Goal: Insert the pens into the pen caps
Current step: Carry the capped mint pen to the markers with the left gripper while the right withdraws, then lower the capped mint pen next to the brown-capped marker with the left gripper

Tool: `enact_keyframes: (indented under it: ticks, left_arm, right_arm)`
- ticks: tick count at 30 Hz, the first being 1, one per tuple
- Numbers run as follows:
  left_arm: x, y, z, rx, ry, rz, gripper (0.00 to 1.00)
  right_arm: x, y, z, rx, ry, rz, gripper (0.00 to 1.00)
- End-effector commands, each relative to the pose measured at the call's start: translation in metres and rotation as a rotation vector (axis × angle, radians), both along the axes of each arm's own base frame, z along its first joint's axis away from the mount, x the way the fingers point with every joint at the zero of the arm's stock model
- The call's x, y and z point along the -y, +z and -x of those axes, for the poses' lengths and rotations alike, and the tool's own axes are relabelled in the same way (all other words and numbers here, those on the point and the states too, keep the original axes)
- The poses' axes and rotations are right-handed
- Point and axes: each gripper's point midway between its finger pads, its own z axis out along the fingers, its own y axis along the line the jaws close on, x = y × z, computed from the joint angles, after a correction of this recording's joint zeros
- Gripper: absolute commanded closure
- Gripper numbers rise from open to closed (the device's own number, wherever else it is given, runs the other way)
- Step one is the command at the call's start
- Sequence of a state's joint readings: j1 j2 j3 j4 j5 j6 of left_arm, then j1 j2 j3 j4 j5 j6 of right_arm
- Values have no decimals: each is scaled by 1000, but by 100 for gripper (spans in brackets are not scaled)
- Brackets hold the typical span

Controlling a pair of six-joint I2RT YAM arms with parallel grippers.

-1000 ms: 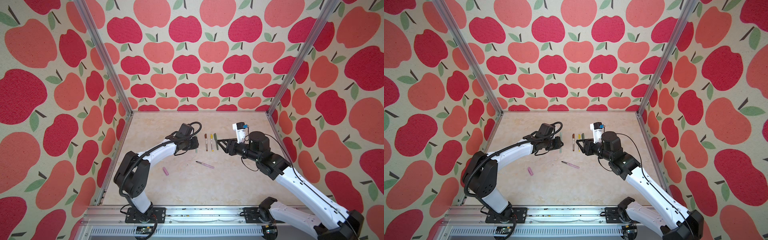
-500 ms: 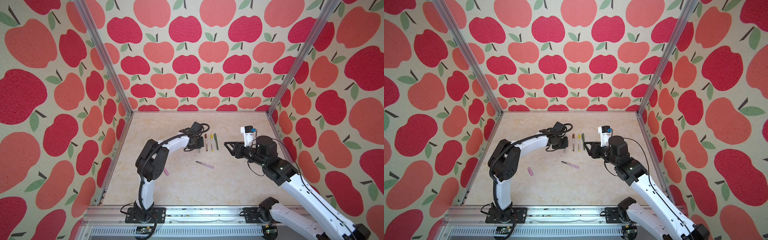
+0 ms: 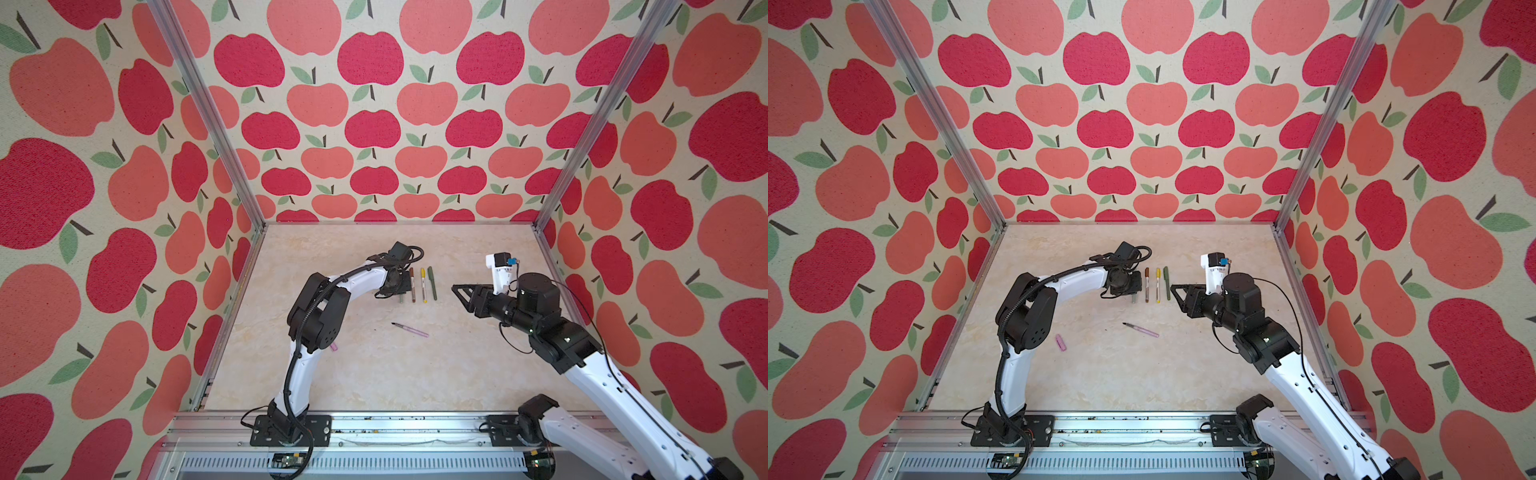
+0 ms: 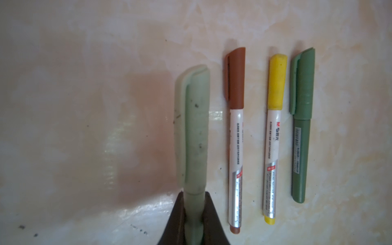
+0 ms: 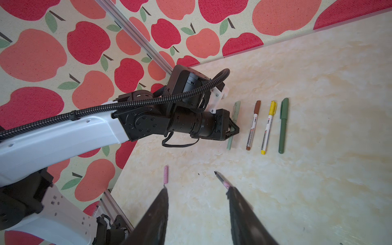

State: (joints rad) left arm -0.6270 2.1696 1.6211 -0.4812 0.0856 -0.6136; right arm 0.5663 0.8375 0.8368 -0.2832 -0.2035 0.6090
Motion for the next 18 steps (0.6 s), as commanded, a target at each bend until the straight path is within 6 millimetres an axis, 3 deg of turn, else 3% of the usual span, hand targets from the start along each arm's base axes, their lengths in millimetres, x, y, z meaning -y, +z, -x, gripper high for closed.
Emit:
enact_keyframes:
  ticks: [1, 11, 18]
  left_arm:
    - [-4, -2, -5, 2, 10, -31, 96]
    - [-3, -13, -10, -9, 9, -36, 94]
    - [-6, -21, -15, -16, 11, -56, 87]
  right_arm:
    - [2, -10, 5, -14, 18, 19, 52]
    - [2, -12, 6, -20, 18, 15, 52]
    - [5, -12, 8, -20, 12, 18, 52]
